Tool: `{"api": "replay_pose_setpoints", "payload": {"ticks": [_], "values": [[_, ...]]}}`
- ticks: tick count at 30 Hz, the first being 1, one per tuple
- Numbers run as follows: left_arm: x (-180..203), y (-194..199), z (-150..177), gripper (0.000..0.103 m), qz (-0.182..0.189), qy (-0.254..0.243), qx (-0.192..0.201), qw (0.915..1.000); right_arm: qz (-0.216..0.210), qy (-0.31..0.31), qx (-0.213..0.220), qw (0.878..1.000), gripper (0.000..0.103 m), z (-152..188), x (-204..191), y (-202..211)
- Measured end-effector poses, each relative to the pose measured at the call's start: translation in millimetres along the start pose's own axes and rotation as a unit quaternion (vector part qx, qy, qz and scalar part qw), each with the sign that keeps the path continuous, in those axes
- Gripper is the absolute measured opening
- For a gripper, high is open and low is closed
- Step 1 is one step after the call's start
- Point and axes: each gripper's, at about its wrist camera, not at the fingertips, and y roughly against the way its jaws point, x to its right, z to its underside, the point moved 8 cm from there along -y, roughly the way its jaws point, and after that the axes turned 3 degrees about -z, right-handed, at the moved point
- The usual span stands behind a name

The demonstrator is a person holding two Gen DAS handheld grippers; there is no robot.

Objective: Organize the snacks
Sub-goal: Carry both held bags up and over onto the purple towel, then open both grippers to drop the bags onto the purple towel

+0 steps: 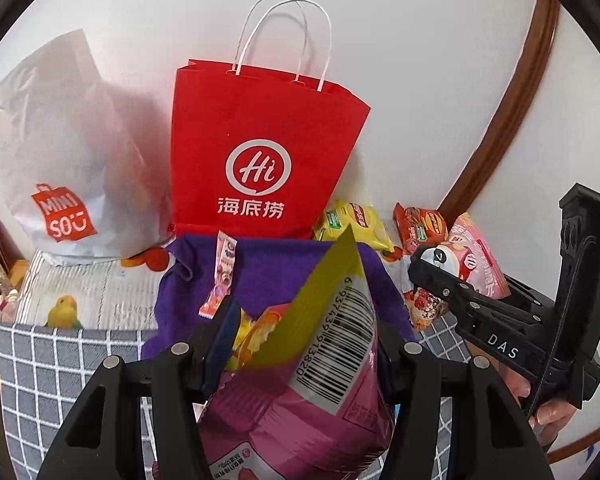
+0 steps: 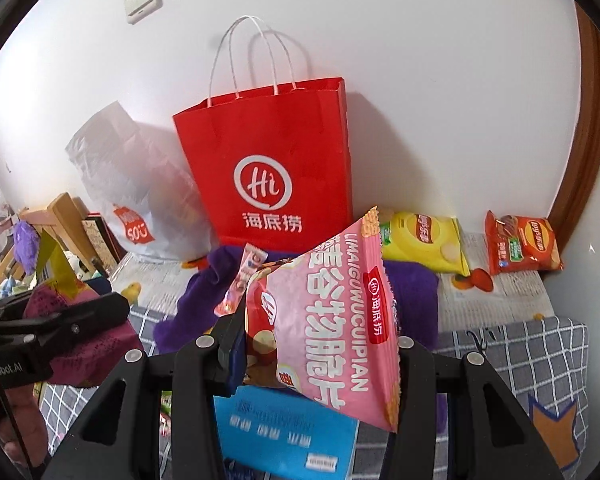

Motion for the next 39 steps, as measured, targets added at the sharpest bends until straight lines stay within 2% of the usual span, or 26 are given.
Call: {"api": "replay_pose_setpoints", "payload": {"ticks": [6, 10, 17, 23, 31, 39], "values": [[-1.7, -21.1, -24.0, 0.056, -0.006, 0.004, 0.005, 1.0, 0.001, 0.001, 0.006, 1.0, 0.046, -20.7, 9.4, -13.2], [-8.0, -43.0, -31.1, 0.056, -0.007, 0.013, -0.006, 0.9999, 0.0, -0.003, 0.001, 1.0, 0.046, -19.7, 21.1, -26.4], [-21.3, -75.7, -33.9, 0.056, -0.019, 0.019, -0.016, 0.9995, -0.008, -0.028, -0.037, 0.999, 0.046, -8.5, 42.0, -58.9], [-28.6, -102.3, -20.5, 0.056, -0.024, 0.023, -0.045, 0.9984, 0.004, -0.009, -0.074, 0.997, 0.046, 10.2, 48.1, -84.7], [-39.6, -113.6, -16.9, 0.056, -0.034, 0.027, -0.06, 0.9973, -0.002, -0.006, -0.143, 0.99, 0.046, 39.7, 49.1, -126.0], [-46.1, -119.3, -15.1, 0.056, -0.043, 0.034, -0.069, 0.9962, 0.01, 0.002, -0.185, 0.983, 0.046, 56.0, 50.1, -140.6]]}}
